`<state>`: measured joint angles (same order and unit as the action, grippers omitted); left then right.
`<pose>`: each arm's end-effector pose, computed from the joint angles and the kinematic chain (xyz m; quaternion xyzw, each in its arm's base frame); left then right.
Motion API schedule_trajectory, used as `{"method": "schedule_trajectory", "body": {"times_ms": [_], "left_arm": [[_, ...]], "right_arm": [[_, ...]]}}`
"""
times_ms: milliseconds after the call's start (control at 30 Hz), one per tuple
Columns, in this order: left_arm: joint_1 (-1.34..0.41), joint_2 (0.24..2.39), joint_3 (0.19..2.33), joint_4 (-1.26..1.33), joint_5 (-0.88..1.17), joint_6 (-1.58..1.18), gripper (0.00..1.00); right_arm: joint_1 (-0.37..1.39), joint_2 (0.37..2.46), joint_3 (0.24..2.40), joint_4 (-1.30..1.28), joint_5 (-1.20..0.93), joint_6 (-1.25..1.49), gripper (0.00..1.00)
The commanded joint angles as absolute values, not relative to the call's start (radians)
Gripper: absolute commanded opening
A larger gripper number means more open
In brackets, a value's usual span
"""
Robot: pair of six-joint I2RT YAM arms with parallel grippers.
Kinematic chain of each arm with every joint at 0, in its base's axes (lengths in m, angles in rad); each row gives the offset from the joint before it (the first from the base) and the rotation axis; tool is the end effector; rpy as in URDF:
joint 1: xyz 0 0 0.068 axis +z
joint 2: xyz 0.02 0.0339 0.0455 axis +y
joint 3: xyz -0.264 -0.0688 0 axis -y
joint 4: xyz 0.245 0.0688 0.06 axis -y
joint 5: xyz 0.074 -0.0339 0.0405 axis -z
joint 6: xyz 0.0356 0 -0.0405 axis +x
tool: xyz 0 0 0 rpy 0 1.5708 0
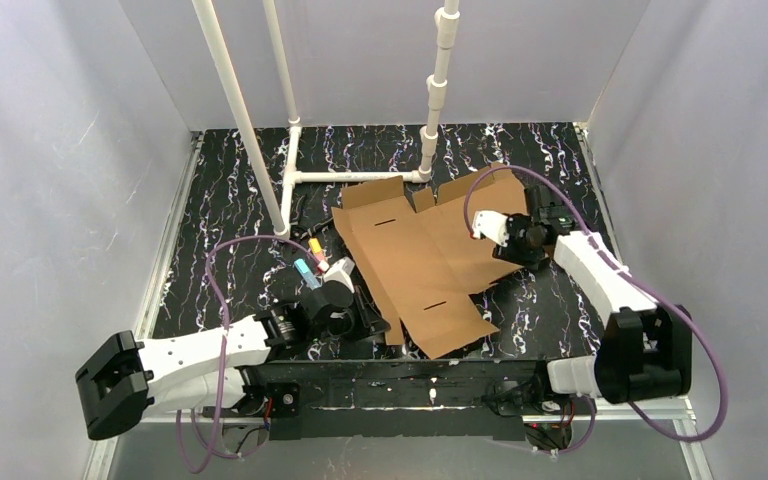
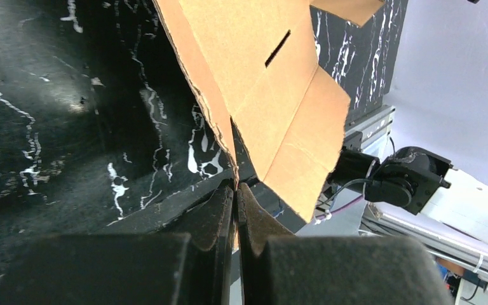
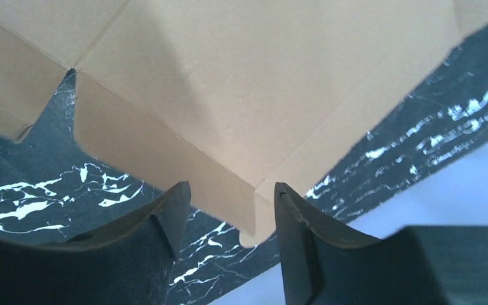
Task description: Fold the paper box
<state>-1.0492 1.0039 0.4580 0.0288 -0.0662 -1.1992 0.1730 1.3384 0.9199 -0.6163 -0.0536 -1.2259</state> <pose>0.1087 -0.1843 0.2061 -0.0813 0.8602 -0.4409 0.2428 0.2591 0.0472 0.2315 -0.6260 0.7330 -0.1107 0.2418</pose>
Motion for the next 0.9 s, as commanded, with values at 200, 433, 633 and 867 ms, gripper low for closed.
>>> {"method": "schedule_trajectory", "body": {"times_ms": [200,433,633,867], "left_arm": [[-1.100,1.090,0.552,0.044,-0.108,-1.171,0.00],[-1.129,1.098,0.543,0.056,-0.190,-1.211,0.00],[-1.154,1.117,0.550,0.067,-0.224,-1.221,0.00],[-1.173,1.129,0.548,0.071,-0.249,-1.228,0.00]], "right_arm": [[0.091,1.020,0.958,-0.679,-0.110,-0.758,0.87],[-0.072,0.959,0.891,-0.585,-0.243,-0.316,0.98],[-0.296,1.018,0.849,-0.483,-0.329,0.014,0.98],[-0.431,1.064,0.778,-0.431,-0.452,0.158,0.95]]}}
